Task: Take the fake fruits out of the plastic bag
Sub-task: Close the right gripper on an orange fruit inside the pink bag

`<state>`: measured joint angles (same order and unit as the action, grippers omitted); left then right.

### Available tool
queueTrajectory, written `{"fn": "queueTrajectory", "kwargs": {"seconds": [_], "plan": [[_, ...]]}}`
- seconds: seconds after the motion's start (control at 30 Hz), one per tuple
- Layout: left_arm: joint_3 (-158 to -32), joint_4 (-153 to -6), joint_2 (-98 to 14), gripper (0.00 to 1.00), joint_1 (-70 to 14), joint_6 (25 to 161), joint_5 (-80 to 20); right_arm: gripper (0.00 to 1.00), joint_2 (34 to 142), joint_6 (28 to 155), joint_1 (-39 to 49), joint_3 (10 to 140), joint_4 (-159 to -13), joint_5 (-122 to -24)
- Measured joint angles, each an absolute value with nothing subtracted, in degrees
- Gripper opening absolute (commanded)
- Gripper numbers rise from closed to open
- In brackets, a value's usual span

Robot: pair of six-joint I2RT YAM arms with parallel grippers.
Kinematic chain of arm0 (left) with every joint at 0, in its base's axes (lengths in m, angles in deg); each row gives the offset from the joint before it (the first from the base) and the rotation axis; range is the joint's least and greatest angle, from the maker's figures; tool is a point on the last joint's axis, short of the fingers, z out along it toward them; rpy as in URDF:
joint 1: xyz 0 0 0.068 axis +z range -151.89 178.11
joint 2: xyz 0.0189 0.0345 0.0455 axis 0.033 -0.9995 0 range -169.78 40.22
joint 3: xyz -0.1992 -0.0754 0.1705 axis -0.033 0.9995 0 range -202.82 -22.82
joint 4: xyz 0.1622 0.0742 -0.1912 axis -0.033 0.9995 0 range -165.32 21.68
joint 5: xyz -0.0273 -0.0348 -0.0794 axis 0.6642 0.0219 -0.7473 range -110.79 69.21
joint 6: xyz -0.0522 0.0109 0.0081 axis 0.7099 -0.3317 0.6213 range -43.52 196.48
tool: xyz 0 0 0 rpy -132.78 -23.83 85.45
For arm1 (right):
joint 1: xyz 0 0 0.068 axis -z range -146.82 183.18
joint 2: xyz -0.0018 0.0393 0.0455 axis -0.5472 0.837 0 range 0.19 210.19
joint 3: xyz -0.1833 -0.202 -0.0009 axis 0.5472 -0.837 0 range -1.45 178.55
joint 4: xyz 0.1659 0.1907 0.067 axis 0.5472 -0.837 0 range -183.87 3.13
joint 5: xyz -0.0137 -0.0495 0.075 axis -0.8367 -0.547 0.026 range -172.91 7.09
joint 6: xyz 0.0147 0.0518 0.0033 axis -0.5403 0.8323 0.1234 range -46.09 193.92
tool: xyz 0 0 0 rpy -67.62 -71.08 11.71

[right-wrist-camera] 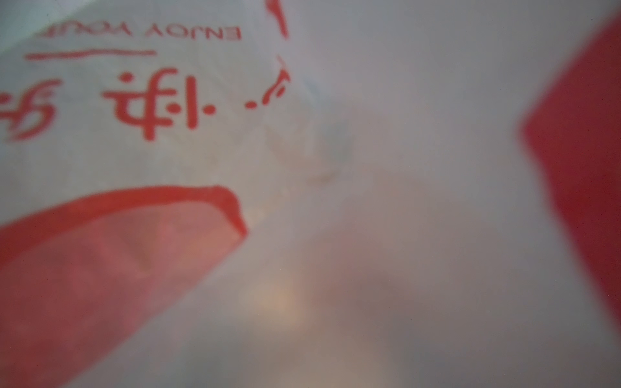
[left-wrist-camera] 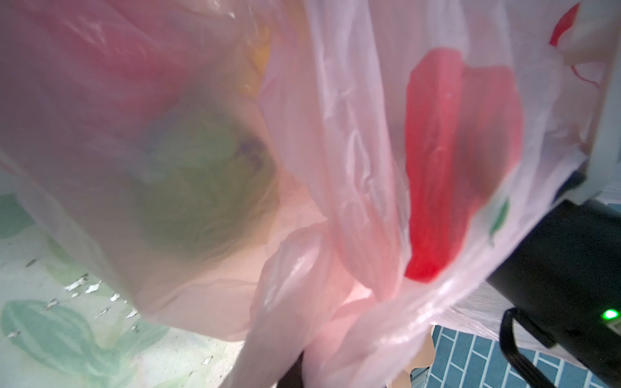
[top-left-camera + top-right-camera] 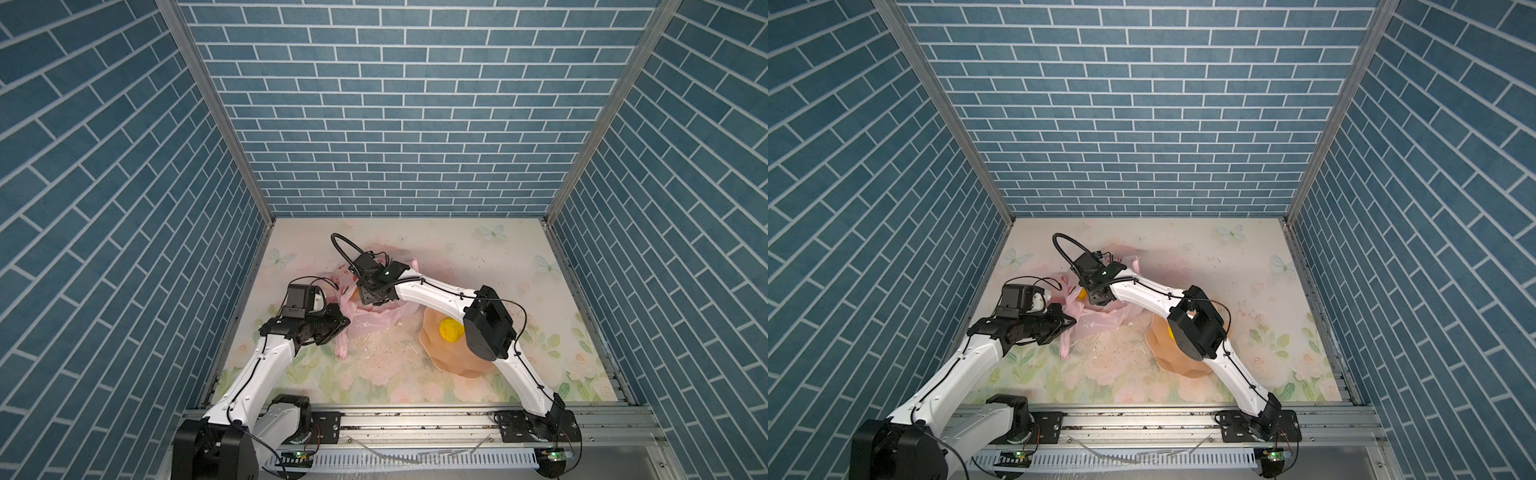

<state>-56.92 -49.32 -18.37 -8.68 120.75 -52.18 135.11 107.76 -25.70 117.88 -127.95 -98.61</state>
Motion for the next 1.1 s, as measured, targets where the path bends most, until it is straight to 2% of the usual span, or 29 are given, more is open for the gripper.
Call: {"fn": "queueTrajectory", "kwargs": {"seconds": [0.27,1.1], "plan": [[-56.9,-49.6,-19.4,0.00,-8.7,120.7,-52.2,0.80,135.2,107.0,-24.0,117.9,-127.9,-99.5],[-56.2,-51.3,-21.6,0.00,-8.7,120.4,-53.1,0.77,140.4,107.1,-21.9,121.3,-126.0,-96.5]]}}
